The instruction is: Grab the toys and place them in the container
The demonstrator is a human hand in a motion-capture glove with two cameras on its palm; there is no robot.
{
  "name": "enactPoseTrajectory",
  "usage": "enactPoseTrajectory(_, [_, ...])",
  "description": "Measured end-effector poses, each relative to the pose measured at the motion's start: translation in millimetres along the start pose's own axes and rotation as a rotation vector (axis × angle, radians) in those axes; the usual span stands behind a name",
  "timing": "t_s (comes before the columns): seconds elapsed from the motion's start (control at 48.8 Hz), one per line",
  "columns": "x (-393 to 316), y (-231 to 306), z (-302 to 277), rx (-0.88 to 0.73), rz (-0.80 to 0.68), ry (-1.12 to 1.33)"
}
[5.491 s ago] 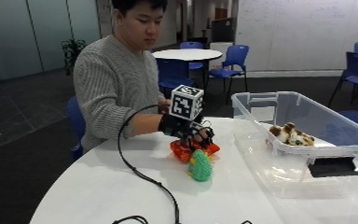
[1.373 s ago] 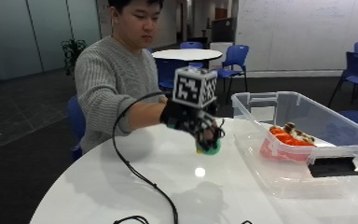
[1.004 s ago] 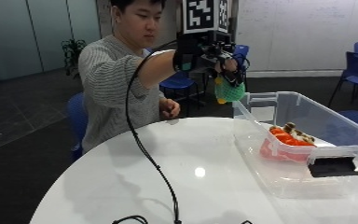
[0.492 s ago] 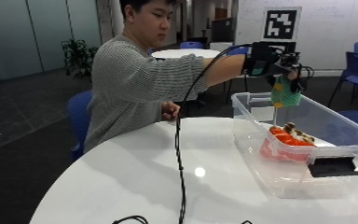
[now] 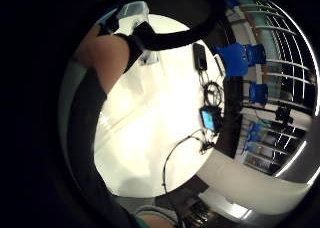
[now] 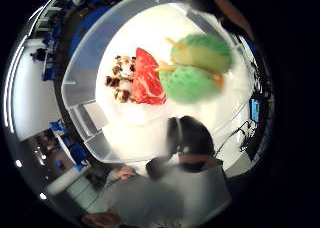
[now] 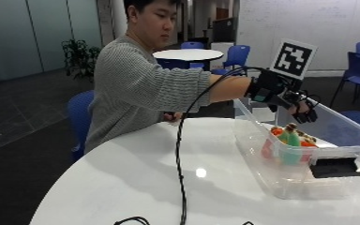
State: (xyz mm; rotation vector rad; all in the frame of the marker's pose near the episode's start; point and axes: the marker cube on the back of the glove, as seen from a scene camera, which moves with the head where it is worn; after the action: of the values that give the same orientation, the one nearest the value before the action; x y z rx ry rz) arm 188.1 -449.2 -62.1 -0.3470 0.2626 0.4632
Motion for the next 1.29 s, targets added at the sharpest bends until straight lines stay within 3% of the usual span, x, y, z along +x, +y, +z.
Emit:
enactPoseTrajectory(0.102, [1.9, -0.3, 19.1, -0.019, -0.058, 0.034])
enactPoseTrajectory(0.225, [5.9, -4.3, 35.9, -0.034, 0.026, 0.062])
enactPoseTrajectory(0.328, [6.6, 0.1, 38.1, -0.025, -0.036, 0.072])
enactPoseTrajectory(0.43, [-5.6, 13.2, 31.8, -0.011, -0.154, -0.064])
enactPoseTrajectory(0.553, [3.7, 42.6, 24.7, 0.031, -0.194, -0.184])
enactPoseTrajectory(0.615, [23.9, 66.7, 23.6, 0.076, -0.214, -0.179])
enactPoseTrajectory(0.697, [76.5, 105.9, 32.8, 0.170, -0.254, 0.059])
enactPoseTrajectory(0.779, [85.3, 171.7, 44.7, 0.227, -0.357, -0.022])
enactPoseTrajectory(0.984, [133.5, 265.9, 90.3, 0.278, -0.096, -0.102])
enactPoseTrajectory(1.291, [80.0, 412.3, 197.2, 0.324, -0.137, -0.159])
